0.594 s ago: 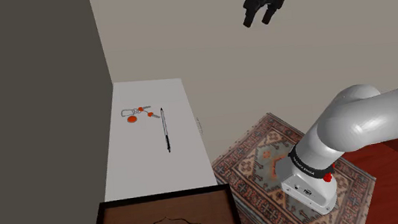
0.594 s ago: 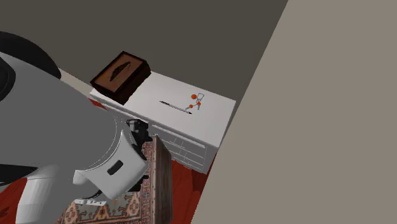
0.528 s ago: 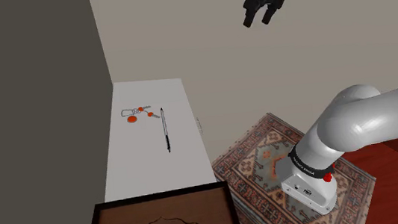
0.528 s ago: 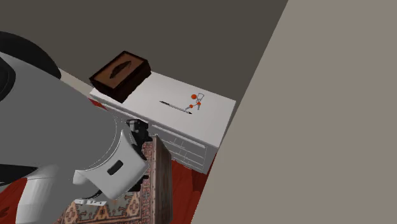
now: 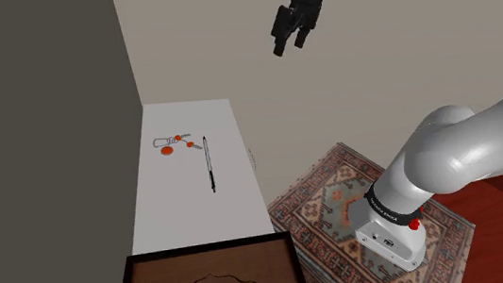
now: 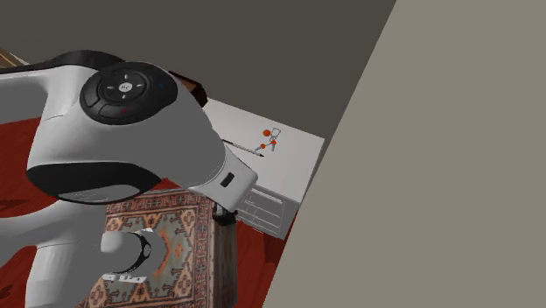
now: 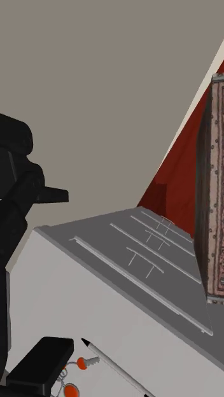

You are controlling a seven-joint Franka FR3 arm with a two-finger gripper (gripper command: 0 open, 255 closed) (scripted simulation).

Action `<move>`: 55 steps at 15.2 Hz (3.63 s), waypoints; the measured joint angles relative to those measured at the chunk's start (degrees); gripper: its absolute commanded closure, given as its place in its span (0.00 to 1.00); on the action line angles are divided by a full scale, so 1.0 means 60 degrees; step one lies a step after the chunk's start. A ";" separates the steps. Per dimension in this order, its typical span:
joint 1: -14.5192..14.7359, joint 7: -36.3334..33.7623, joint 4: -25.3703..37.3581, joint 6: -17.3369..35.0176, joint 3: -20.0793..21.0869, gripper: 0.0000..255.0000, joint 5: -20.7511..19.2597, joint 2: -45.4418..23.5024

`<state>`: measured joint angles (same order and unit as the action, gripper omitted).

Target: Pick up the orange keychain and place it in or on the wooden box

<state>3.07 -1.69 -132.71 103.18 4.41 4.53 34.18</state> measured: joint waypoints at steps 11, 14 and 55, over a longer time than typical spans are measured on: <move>0.0960 0.0649 0.0506 0.2120 0.1105 0.00 0.0024 -0.2908; 0.1189 0.0767 0.0804 0.2583 0.1414 0.00 -0.0102 -0.3760; 0.2103 0.0897 0.2020 0.4141 0.2345 1.00 -0.1176 -0.6967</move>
<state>15.69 3.69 -120.59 128.03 18.48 -2.53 -7.63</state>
